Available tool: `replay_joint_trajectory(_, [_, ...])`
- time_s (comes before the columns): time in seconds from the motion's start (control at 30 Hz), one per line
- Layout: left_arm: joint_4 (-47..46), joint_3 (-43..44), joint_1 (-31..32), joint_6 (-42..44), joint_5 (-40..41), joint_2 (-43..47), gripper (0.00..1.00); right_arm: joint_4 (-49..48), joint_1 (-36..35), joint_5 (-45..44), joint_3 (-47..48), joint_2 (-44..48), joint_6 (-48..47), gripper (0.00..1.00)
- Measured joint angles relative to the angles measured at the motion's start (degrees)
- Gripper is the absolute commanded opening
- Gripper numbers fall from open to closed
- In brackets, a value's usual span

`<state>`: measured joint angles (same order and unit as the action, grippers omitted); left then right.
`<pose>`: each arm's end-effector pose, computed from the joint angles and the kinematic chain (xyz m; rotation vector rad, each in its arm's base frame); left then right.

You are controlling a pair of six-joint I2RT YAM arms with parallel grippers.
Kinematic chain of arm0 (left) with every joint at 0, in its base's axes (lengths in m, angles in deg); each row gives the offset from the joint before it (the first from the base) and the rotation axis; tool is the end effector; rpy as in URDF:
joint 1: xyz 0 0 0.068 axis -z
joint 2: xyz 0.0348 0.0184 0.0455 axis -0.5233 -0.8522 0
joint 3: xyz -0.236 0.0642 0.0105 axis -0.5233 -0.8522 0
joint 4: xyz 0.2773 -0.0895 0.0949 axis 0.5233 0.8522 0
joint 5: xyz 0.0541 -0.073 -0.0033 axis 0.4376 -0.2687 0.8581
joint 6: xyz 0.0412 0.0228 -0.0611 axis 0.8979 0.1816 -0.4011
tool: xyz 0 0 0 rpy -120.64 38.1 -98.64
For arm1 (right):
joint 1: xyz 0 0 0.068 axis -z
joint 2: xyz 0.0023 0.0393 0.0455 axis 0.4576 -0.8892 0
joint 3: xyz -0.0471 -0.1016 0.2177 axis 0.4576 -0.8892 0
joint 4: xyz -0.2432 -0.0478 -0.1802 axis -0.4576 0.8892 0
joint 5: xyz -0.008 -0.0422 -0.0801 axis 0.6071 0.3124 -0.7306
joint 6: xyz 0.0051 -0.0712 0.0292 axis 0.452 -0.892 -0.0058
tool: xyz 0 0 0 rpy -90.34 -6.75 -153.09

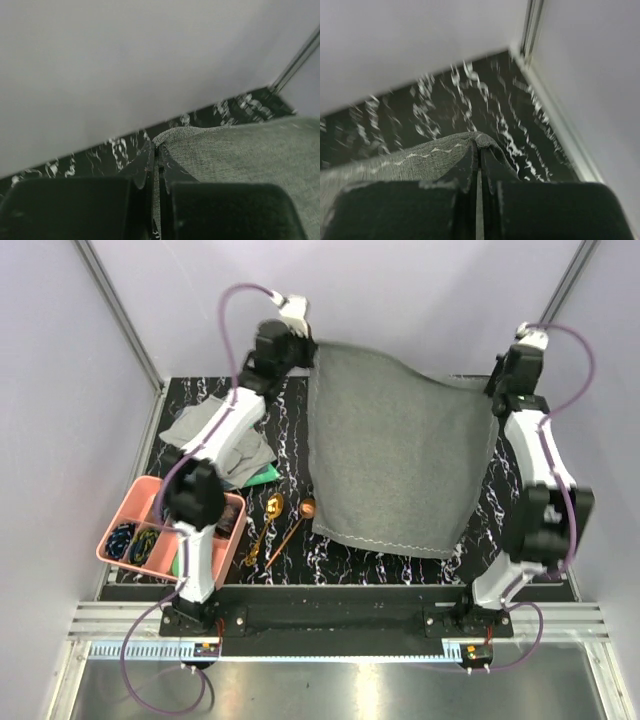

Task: Fold the napkin, place the utensils inside, and roll it up
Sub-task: Flatten the napkin out, then fold the napkin

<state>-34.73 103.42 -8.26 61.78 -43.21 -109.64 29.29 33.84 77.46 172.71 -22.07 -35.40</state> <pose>0.4938 -0.2182 0.3888 0.3015 1.6040 -0.4632 0.4444 -0.0653 0.3516 0.3287 1.8126 -0.2158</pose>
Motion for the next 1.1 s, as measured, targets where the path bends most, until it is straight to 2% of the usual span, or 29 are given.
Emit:
replay_joint_trajectory(0.03, [0.3, 1.7, -0.7, -0.4, -0.5, -4.6, 0.14, 0.0, 0.6, 0.8, 0.7, -5.2, 0.3, 0.41])
replay_joint_trajectory(0.07, [0.9, 3.8, -1.3, -0.9, -1.0, -9.4, 0.34, -0.1, 1.1, 1.4, 2.2, -10.4, 0.6, 0.51])
replay_joint_trajectory(0.17, [2.6, 10.6, -2.5, -2.0, -1.8, -21.9, 0.88, 1.0, 1.9, 5.6, 9.9, -24.6, 1.2, 0.64])
replay_joint_trajectory(0.2, [3.4, 12.1, -2.7, -1.9, -2.1, -24.4, 0.95, 1.6, 2.2, 7.6, 13.2, -29.0, 1.3, 0.66])
replay_joint_trajectory(0.23, [4.1, 13.2, -2.9, -2.3, -2.6, -26.5, 0.98, 1.9, 2.3, 9.8, 16.1, -32.8, 1.6, 0.7])
replay_joint_trajectory(0.33, [5.5, 13.4, -3.5, -3.2, -3.9, -28.3, 0.99, 2.9, 2.4, 15.0, 19.5, -37.6, 2.1, 0.72])
replay_joint_trajectory(0.43, [3.2, 10.3, -3.5, -3.5, -4.7, -24.9, 0.99, 4.3, 2.4, 19.0, 19.3, -36.9, 2.6, 0.72])
replay_joint_trajectory(0.57, [1.9, 2.2, -3.3, -4.7, -4.9, -14.5, 0.99, 3.8, 2.0, 22.6, 11.7, -29.0, 3.1, 0.69])
replay_joint_trajectory(0.67, [3.0, -1.0, -3.1, -6.1, -4.6, -6.2, 0.99, 3.6, 0.0, 23.8, 1.9, -18.7, 3.9, 0.66])
replay_joint_trajectory(0.77, [6.3, -3.9, -3.5, -8.5, -4.8, 3.3, 0.99, 3.1, -6.1, 23.8, -6.5, -9.6, 4.5, 0.62])
replay_joint_trajectory(0.87, [7.6, -13.1, -4.3, -10.0, -4.8, 15.0, 0.99, 2.5, -16.4, 24.3, -13.9, -3.3, 5.3, 0.57])
replay_joint_trajectory(1.0, [14.3, -29.4, -5.2, -9.9, -4.1, 32.3, 0.99, 3.1, -31.3, 24.7, -20.4, -1.5, 6.0, 0.56])
replay_joint_trajectory(1.1, [18.8, -35.6, -6.4, -8.7, -3.8, 38.3, 0.99, 4.4, -39.6, 22.8, -22.2, -1.6, 6.0, 0.56])
